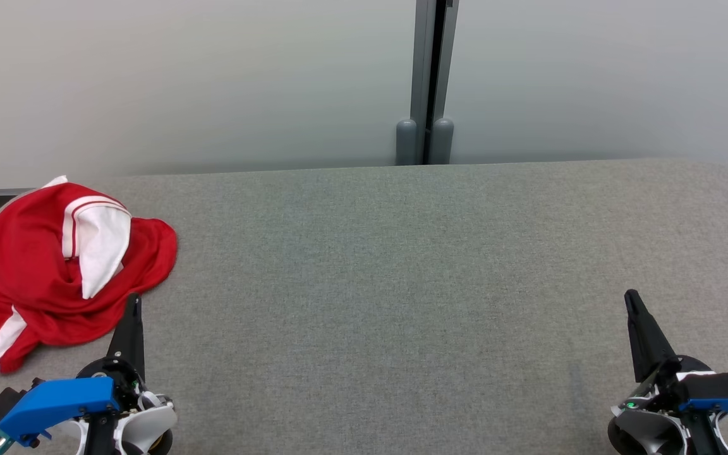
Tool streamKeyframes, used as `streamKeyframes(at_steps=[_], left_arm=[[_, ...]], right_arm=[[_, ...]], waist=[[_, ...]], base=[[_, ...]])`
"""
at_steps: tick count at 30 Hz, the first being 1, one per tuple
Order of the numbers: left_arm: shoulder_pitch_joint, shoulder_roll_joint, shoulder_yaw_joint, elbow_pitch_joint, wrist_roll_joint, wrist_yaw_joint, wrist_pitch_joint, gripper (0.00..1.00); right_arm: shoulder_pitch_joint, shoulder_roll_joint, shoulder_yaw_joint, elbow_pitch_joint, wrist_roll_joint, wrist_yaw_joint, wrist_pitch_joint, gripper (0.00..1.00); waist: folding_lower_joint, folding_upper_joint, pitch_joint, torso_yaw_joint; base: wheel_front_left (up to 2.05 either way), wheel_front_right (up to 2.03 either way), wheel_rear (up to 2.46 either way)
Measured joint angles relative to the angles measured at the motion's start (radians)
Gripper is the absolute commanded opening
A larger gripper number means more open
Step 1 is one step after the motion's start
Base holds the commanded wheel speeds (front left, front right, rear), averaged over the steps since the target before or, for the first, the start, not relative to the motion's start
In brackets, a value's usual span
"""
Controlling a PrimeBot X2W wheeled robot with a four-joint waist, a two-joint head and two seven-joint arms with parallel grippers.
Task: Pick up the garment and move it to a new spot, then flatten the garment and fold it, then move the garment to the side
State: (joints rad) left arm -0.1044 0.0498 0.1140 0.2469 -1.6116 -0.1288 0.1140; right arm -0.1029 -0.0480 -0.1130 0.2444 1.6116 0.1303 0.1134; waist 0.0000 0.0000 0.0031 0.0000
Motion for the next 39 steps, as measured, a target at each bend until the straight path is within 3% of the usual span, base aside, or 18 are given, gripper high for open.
streamKeyframes(at_steps=[39], left_arm=[[0.0, 0.0, 0.0, 0.0, 0.0, 0.0, 0.0, 0.0]], right_arm=[[0.0, 0.0, 0.0, 0.0, 0.0, 0.0, 0.0, 0.0]], waist=[[0.0, 0.0, 0.0, 0.0]], base=[[0.0, 0.0, 0.0]])
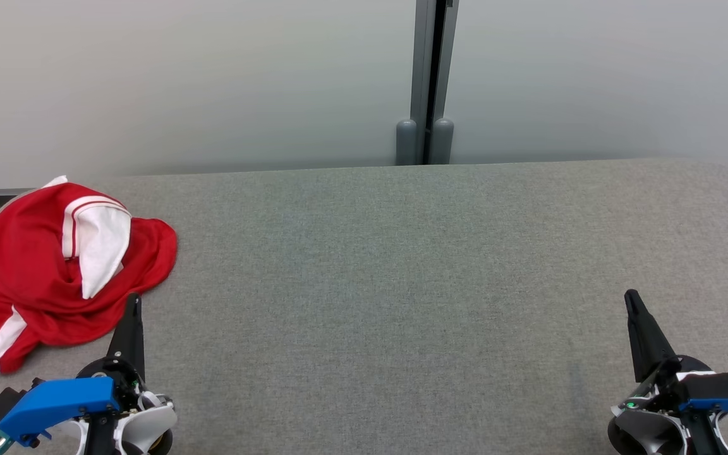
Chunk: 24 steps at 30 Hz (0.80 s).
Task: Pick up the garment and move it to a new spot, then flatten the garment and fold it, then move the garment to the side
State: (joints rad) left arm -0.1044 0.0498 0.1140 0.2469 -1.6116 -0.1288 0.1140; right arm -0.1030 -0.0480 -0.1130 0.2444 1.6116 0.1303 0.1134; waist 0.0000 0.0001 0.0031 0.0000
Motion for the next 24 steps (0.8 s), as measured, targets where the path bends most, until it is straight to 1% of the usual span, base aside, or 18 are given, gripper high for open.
streamKeyframes(at_steps=[24], left_arm=[[0.0, 0.0, 0.0, 0.0, 0.0, 0.0, 0.0, 0.0]], right_arm=[[0.0, 0.0, 0.0, 0.0, 0.0, 0.0, 0.0, 0.0]], waist=[[0.0, -0.0001, 0.0, 0.0]], base=[[0.0, 0.0, 0.0]])
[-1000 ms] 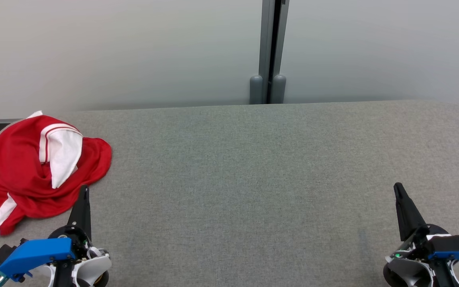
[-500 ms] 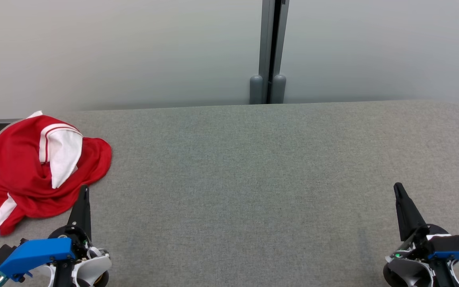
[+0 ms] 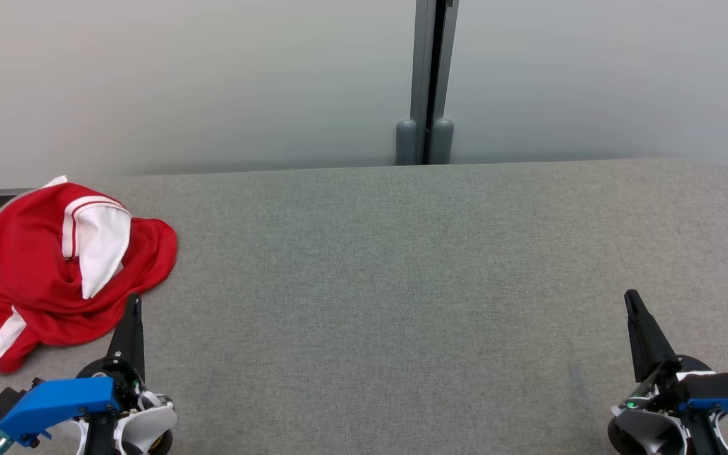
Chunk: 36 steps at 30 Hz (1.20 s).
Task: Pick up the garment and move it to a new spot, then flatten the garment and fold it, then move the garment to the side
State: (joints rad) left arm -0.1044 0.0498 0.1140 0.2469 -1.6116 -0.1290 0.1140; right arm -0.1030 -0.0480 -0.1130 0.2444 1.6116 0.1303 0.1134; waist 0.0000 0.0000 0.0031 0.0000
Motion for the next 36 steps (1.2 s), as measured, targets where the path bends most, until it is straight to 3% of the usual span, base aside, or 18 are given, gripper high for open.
streamKeyframes(at_steps=[1, 18, 36], left_arm=[[0.0, 0.0, 0.0, 0.0, 0.0, 0.0, 0.0, 1.0], [0.053, -0.011, -0.017, 0.012, 0.074, 0.001, -0.056, 1.0], [0.045, -0.01, -0.05, -0.053, 0.423, 0.027, -0.135, 1.0]], right_arm=[[0.0, 0.0, 0.0, 0.0, 0.0, 0.0, 0.0, 1.0], [0.042, 0.008, 0.031, 0.031, -0.064, -0.003, -0.055, 1.0], [0.042, 0.007, 0.061, -0.017, -0.355, -0.003, -0.134, 1.0]], waist=[[0.0, 0.0, 0.0, 0.0], [0.0, 0.0, 0.001, 0.003], [0.0, 0.0, 0.002, 0.009]], base=[[0.0, 0.0, 0.0], [0.0, 0.0, 0.0], [0.0, 0.0, 0.0]])
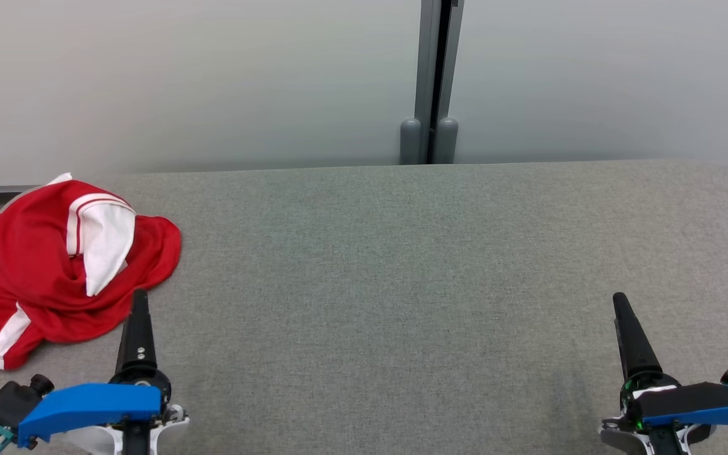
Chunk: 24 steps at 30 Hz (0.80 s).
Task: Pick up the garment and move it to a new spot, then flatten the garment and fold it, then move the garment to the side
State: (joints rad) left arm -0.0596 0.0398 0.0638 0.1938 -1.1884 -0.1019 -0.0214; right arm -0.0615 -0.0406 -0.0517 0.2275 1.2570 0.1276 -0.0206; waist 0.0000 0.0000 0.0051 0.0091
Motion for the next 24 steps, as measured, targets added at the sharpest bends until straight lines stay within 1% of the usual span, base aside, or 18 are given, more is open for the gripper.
streamKeyframes(at_steps=[2, 3, 4, 19, 23, 24], left_arm=[[0.0, 0.0, -0.01, -0.004, 0.044, 0.005, -0.008, 1.0], [0.0, 0.0, -0.01, -0.004, 0.044, 0.005, -0.008, 1.0], [0.0, 0.0, -0.015, -0.008, 0.083, 0.011, -0.015, 1.0], [0.0, 0.003, -0.061, -0.008, 0.394, 0.041, -0.065, 1.0], [0.0, 0.003, -0.075, 0.001, 0.465, 0.049, -0.077, 1.0], [0.0, 0.003, -0.075, 0.001, 0.465, 0.049, -0.077, 1.0]], right_arm=[[0.0, 0.0, 0.006, -0.004, -0.031, 0.0, -0.008, 1.0], [0.0, 0.0, 0.006, -0.004, -0.031, 0.0, -0.008, 1.0], [0.0, 0.0, 0.012, -0.008, -0.06, 0.0, -0.015, 1.0], [0.0, -0.001, 0.031, -0.018, -0.287, 0.0, -0.066, 1.0], [0.0, -0.001, 0.037, -0.017, -0.343, 0.0, -0.078, 1.0], [0.0, -0.001, 0.037, -0.017, -0.343, 0.0, -0.078, 1.0]], waist=[[0.0, 0.0, 0.0, 0.001], [0.0, 0.0, 0.0, 0.001], [0.0, 0.0, -0.001, 0.001], [0.0, 0.0, -0.006, 0.006], [0.0, 0.0, -0.006, 0.008], [0.0, 0.0, -0.006, 0.008]], base=[[0.0, 0.0, 0.0], [0.0, 0.0, 0.0], [0.0, 0.0, 0.0], [0.0, 0.0, 0.0], [0.0, 0.0, 0.0], [0.0, 0.0, 0.0]])
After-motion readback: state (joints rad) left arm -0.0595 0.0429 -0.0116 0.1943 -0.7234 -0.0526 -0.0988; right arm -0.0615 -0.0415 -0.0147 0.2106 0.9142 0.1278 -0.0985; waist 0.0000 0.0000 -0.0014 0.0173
